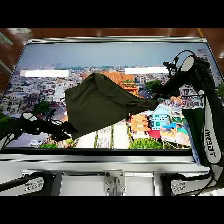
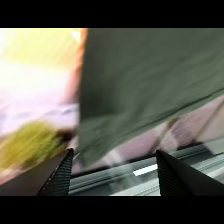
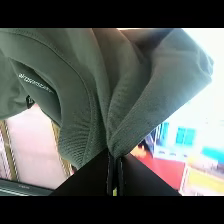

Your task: Fold the shirts.

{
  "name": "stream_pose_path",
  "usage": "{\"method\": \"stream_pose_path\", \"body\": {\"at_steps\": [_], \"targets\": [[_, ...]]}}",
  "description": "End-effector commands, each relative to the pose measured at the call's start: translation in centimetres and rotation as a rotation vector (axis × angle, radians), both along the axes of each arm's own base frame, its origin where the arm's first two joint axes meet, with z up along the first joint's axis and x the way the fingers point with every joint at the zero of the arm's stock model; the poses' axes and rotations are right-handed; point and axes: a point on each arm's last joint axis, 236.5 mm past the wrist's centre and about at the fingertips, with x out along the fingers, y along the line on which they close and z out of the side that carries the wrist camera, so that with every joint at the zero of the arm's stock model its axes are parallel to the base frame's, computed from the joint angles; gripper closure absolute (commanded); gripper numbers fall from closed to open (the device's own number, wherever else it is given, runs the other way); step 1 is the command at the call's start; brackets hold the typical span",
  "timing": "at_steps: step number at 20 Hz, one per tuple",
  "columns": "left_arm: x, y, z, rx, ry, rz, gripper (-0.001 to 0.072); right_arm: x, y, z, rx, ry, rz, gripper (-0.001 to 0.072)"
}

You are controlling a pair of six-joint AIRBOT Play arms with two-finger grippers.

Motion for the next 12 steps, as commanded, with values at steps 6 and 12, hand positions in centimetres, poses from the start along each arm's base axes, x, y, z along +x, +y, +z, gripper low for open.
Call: {"method": "stream_pose_path", "body": {"at_steps": [6, 12], "targets": [[4.5, -2.2, -0.2, 0.027, -0.136, 0.086, 0.0668, -0.2, 0.6, 0.2, 0.028, 0.014, -0.02, 0.0653], [14.7, 2.2, 30.6, 0.103, -1.019, 0.094, 0.0669, 2.6, 4.8, 11.5, 0.233, -0.344, 0.007, 0.0653]]}}
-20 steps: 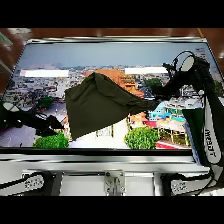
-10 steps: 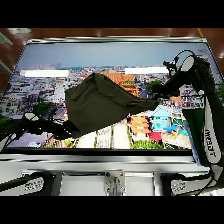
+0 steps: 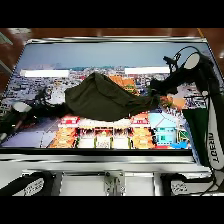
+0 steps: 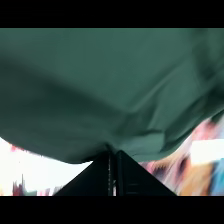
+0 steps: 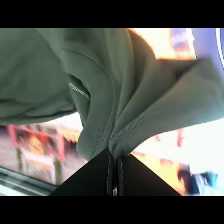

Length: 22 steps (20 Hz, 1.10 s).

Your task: Fold the shirts.

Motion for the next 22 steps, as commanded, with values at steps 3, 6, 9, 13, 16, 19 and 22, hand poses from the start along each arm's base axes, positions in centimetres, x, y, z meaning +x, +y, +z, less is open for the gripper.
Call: {"method": "stream_pose_path", "body": {"at_steps": [3, 6, 9, 13, 16, 19, 22], "targets": [[-2.2, 5.9, 37.8, 0.185, -0.91, 0.122, 0.0669, 1.9, 0.0, 21.0, 0.046, -0.639, -0.044, 0.0653], [-11.7, 6.6, 53.5, 0.326, -1.302, 0.217, 0.0668, -3.1, -3.8, 38.9, 0.014, -1.16, -0.217, 0.0653], [-19.3, 5.9, 60.4, 0.453, -1.514, 0.289, 0.0668, -10.8, -6.3, 45.9, -0.033, -1.349, -0.302, 0.0653], [-20.2, 6.0, 58.4, 0.586, -1.433, 0.28, 0.0668, -15.9, -8.6, 41.1, -0.187, -1.14, -0.31, 0.0654], [-16.9, 8.6, 50.4, 0.658, -1.081, 0.252, 0.0668, -18.2, -10.2, 36.2, -0.261, -0.924, -0.333, 0.0653], [-14.6, 9.5, 41.2, 0.635, -0.761, 0.143, 0.0668, -19.8, -10.0, 32.9, -0.249, -0.757, -0.339, 0.0653], [-13.6, 9.8, 33.9, 0.559, -0.566, 0.107, 0.0668, -21.2, -10.2, 29.6, -0.279, -0.602, -0.331, 0.0653]]}}
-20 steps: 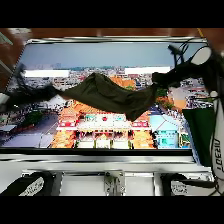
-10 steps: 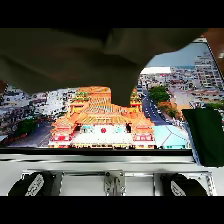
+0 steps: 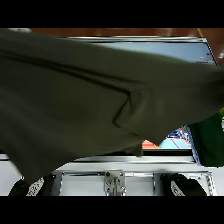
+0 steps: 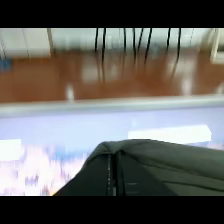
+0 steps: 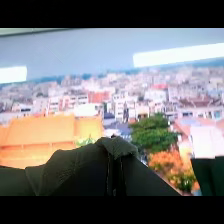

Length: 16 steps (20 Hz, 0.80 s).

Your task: Fold the shirts.

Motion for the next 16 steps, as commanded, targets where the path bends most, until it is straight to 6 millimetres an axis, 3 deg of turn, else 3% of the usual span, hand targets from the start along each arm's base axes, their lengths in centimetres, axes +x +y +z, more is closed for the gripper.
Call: {"method": "stream_pose_path", "body": {"at_steps": [1, 3, 5, 9, 13, 16], "targets": [[0.2, 0.4, -9.6, -0.077, 0.282, 0.002, 0.0668, -2.1, -0.6, -4.8, 0.018, 0.223, -0.047, 0.0654], [0.9, 0.3, -14.4, -0.149, 0.383, -0.009, 0.0668, -0.7, -0.4, -7.1, 0.034, 0.274, -0.053, 0.0654], [3.2, 0.4, -18.4, -0.234, 0.431, -0.016, 0.0669, 2.7, -0.3, -11.0, 0.044, 0.314, -0.064, 0.0654], [10.8, 0.7, -24.4, -0.456, 0.462, -0.02, 0.0668, 13.3, -0.2, -20.0, 0.159, 0.232, -0.15, 0.0653], [19.6, -1.1, -31.6, -0.624, 0.53, -0.027, 0.0668, 24.6, 0.8, -26.1, 0.313, 0.106, -0.192, 0.0653], [24.2, -3.2, -37.9, -0.715, 0.578, 0.0, 0.0667, 29.1, 1.9, -31.2, 0.435, 0.099, -0.213, 0.0653]]}}
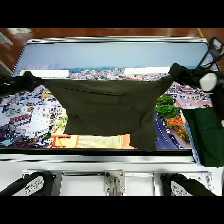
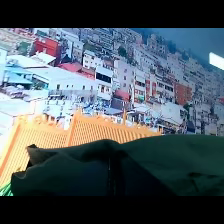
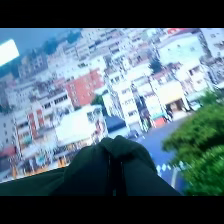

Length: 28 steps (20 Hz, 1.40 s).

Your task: Fold the shirts.

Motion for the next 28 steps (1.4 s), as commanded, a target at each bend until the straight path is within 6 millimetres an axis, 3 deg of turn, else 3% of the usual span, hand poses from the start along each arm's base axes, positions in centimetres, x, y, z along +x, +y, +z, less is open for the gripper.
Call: {"method": "stream_pose_path", "body": {"at_steps": [1, 4, 6, 7, 8, 9, 11, 12, 13, 14, 16, 17, 18, 19, 23, 28], "targets": [[5.1, -1.9, -7.9, -0.087, 0.072, 0.072, 0.0667, 5.7, 1.0, -6.4, 0.157, -0.05, -0.073, 0.0653], [4.4, -4.0, -14.8, -0.139, 0.256, 0.043, 0.0667, 5.1, 1.9, -13.1, 0.21, 0.121, -0.093, 0.0653], [3.1, -4.9, -16.8, -0.182, 0.351, 0.008, 0.0665, 4.5, 2.3, -14.7, 0.226, 0.174, -0.093, 0.0611], [2.5, -4.6, -16.9, -0.198, 0.376, -0.005, 0.0567, 4.3, 2.2, -14.2, 0.224, 0.173, -0.09, 0.0437], [2.1, -4.0, -16.4, -0.22, 0.394, -0.02, 0.0298, 4.1, 2.1, -13.2, 0.21, 0.164, -0.073, 0.0197], [1.6, -3.2, -15.6, -0.248, 0.413, -0.043, -0.001, 3.5, 1.7, -11.6, 0.172, 0.152, -0.036, 0.0114], [-0.8, -0.2, -13.1, -0.302, 0.48, -0.123, -0.0006, 1.1, -0.1, -8.6, 0.064, 0.166, 0.049, 0.0114], [-2.9, 1.8, -12.6, -0.299, 0.547, -0.151, 0.013, -0.9, -1.7, -7.6, -0.004, 0.204, 0.085, 0.0114], [-5.3, 3.6, -12.7, -0.276, 0.624, -0.171, 0.0176, -3.2, -3.4, -7.3, -0.068, 0.266, 0.116, 0.0115], [-7.8, 5.3, -13.2, -0.239, 0.705, -0.178, 0.0176, -6.1, -5.2, -7.7, -0.109, 0.367, 0.136, 0.0115], [-11.9, 7.6, -14.9, -0.132, 0.824, -0.171, 0.0175, -11.4, -6.7, -9.0, -0.078, 0.564, 0.188, 0.0115], [-13.1, 7.5, -15.8, -0.109, 0.843, -0.179, 0.015, -12.9, -6.6, -9.6, -0.038, 0.616, 0.22, 0.0115], [-13.8, 6.6, -16.6, -0.121, 0.842, -0.203, 0.0058, -13.8, -6.1, -10.1, 0.017, 0.634, 0.241, 0.0115], [-14.5, 5.3, -17.6, -0.145, 0.846, -0.233, 0.0032, -14.0, -5.3, -10.4, 0.073, 0.63, 0.251, 0.0115], [-16.2, 0.9, -22.5, -0.207, 0.862, -0.22, 0.0043, -12.8, -3.2, -11.8, 0.173, 0.565, 0.238, 0.0115], [-16.4, -1.8, -24.4, -0.21, 0.852, -0.251, 0.0044, -12.2, -3.2, -12.2, 0.154, 0.545, 0.229, 0.0115]]}}
